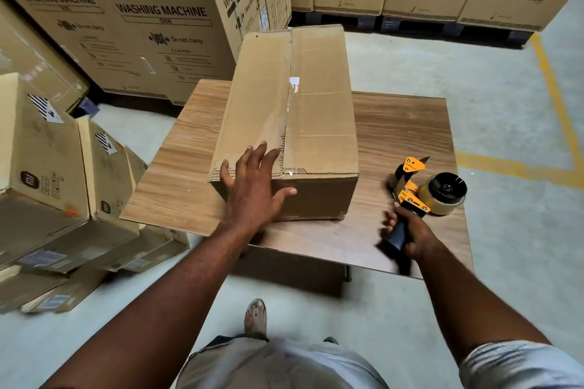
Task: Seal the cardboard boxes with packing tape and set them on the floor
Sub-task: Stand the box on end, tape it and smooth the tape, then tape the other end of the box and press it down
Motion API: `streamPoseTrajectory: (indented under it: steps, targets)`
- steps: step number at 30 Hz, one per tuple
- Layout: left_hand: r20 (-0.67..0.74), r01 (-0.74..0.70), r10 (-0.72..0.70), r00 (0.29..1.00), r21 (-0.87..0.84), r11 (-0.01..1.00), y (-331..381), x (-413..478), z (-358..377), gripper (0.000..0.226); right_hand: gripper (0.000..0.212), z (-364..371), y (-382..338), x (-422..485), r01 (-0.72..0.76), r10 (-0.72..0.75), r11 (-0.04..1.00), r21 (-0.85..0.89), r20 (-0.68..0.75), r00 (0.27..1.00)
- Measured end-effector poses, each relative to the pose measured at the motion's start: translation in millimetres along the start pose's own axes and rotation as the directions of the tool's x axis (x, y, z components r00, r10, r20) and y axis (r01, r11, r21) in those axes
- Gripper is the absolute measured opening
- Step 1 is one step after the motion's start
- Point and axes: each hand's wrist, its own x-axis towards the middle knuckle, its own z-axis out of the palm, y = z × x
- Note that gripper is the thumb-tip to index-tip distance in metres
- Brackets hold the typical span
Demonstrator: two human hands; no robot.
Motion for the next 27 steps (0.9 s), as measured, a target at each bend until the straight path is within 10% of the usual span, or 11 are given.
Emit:
streamPoseTrajectory:
  steps: [12, 20, 23, 27]
  targets:
    - [-0.018, -0.096, 0.096, 0.995, -0.013, 0.995, -9, -1, 0, 0.082, 0.024, 77, -23, -50, 0.360, -0.367, 0.930, -0.076, -0.143, 0.919]
    - [0.067, -0.169, 0.204, 0.977, -0.347, 0.923, -41, 11, -21, 0.079, 0.022, 146, -37, -127, 0.709, -0.764, 0.487, -0.510, 0.146, 0.629]
    - [0.122, 0.077, 0.050, 0.991, -0.840, 0.537, -36, 10, -46, 0.037, 0.026, 161, -26, -141, 0.662, -0.807, 0.260, -0.703, 0.218, 0.549]
    - [0.507, 0.506, -0.007, 0.862, -0.861, -0.047, -27, -1, -67, 0.029, 0.021, 175, -3, -149, 0.721, -0.752, -0.050, -0.691, 0.501, 0.428]
